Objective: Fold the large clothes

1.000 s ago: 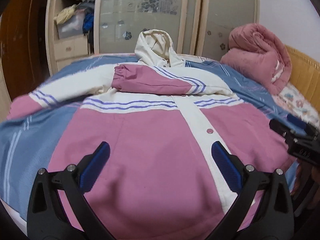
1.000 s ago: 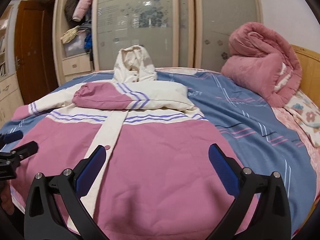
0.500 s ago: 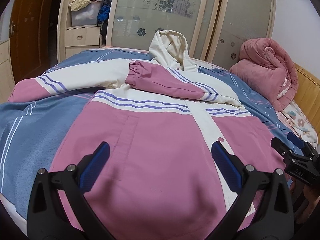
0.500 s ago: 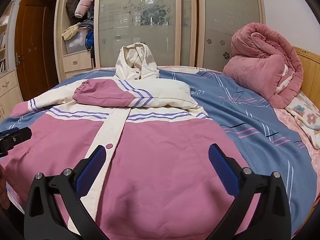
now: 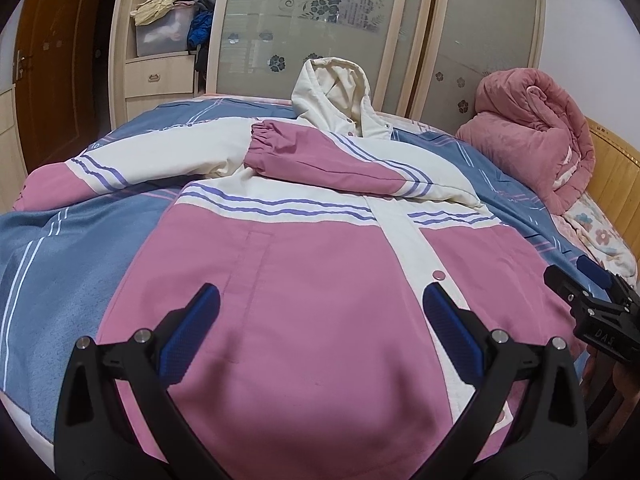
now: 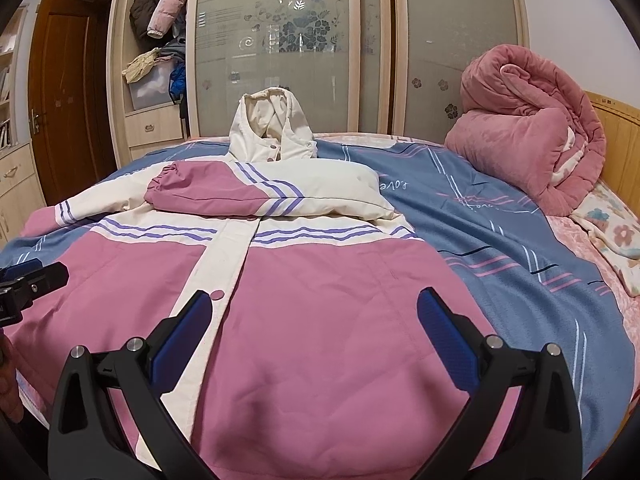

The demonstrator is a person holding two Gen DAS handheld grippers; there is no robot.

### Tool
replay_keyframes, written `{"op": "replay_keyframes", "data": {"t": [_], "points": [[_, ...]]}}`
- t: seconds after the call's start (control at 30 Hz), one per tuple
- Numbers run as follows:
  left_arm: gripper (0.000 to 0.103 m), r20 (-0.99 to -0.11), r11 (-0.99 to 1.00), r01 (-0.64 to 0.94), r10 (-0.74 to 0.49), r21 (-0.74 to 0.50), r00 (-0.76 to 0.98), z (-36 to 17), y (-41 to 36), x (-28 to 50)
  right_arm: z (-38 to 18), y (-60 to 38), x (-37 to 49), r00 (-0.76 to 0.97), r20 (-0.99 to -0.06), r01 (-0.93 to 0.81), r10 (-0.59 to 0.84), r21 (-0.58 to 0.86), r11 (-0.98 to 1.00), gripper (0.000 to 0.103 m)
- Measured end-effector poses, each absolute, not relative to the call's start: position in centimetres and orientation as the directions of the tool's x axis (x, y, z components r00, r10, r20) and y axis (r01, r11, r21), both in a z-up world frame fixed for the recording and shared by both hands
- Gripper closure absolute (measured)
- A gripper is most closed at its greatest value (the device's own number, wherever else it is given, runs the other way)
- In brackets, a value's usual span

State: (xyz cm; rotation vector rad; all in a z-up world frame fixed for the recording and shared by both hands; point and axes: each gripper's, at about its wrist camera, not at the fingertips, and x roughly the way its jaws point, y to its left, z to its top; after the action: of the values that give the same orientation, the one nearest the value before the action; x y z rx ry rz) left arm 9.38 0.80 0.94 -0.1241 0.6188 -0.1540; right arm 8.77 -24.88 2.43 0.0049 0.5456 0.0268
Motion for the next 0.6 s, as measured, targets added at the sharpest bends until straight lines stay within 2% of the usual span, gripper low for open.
{"op": "replay_keyframes", "data": {"t": [0.6], "points": [[0.002,-0.563,0.981,0.109,-0.182,-0.161,0.806,0.73,1.01,9.38,2.91,-25.2,8.6,0.859,-0.511,-0.016,0.02,0.012,1.0,0.001]]}}
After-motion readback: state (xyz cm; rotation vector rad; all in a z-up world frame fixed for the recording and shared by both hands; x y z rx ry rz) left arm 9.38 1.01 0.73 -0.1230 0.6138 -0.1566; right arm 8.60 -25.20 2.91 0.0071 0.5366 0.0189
